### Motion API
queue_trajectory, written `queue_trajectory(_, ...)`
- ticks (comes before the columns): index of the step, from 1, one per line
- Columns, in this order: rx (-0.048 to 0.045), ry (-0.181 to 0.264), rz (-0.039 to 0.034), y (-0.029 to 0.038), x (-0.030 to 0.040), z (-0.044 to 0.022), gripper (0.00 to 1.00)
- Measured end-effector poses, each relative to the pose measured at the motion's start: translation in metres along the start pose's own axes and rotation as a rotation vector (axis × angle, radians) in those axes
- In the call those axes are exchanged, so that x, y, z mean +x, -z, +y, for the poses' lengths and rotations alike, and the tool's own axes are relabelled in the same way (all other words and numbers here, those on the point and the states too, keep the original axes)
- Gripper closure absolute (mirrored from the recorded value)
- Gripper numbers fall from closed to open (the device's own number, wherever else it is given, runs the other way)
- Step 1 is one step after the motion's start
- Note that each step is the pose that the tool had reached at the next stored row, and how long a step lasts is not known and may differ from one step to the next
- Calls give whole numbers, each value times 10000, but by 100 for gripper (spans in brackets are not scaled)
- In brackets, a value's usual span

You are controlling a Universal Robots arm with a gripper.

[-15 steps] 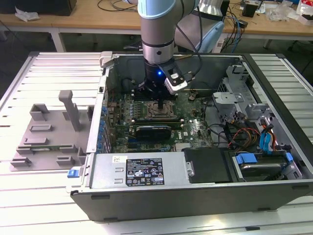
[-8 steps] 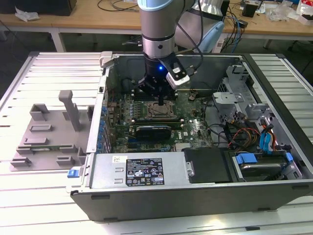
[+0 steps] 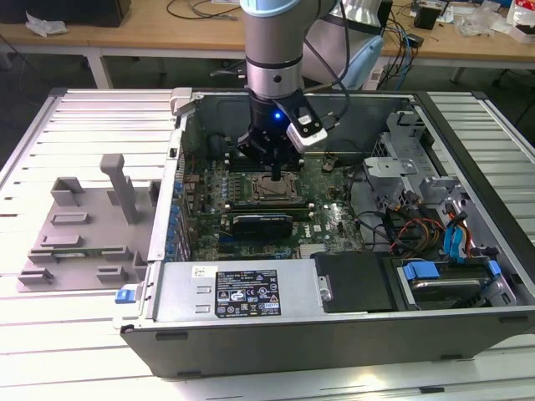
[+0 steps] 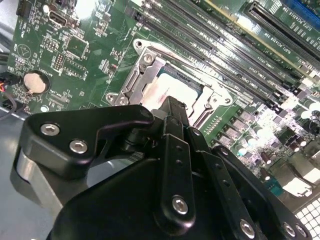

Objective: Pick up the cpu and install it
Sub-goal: 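Install the first cpu locking lever, then install the second cpu locking lever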

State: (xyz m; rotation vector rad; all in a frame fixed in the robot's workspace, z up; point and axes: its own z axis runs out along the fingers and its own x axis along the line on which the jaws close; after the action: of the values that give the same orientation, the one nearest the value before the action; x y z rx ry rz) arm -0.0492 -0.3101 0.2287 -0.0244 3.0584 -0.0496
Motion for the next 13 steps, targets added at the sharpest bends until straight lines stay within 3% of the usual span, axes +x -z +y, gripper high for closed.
queue_trajectory(13, 1, 0, 4, 42, -5, -3, 89)
